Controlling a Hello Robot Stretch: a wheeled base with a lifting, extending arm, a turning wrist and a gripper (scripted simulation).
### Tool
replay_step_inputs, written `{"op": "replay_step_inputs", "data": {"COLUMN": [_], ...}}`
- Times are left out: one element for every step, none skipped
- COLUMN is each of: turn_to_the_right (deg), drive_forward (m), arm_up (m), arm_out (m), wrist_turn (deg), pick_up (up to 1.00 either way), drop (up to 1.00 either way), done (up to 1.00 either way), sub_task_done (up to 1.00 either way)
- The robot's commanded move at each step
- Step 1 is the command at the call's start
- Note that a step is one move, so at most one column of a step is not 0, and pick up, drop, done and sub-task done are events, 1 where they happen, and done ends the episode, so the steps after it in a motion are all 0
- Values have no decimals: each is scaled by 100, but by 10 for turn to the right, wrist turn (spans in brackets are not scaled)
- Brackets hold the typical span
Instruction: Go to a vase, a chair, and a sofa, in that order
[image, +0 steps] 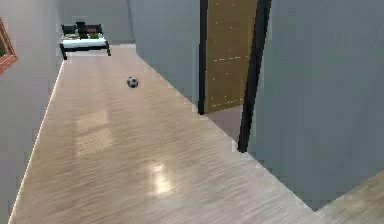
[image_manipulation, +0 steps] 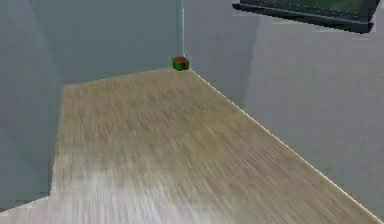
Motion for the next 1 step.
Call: {"op": "replay_step_inputs", "data": {"turn_to_the_right": [0], "drive_forward": [100], "arm_up": [0], "arm_out": [0], "wrist_turn": [0], "pick_up": [0], "drop": [0], "done": [0], "sub_task_done": [0]}}
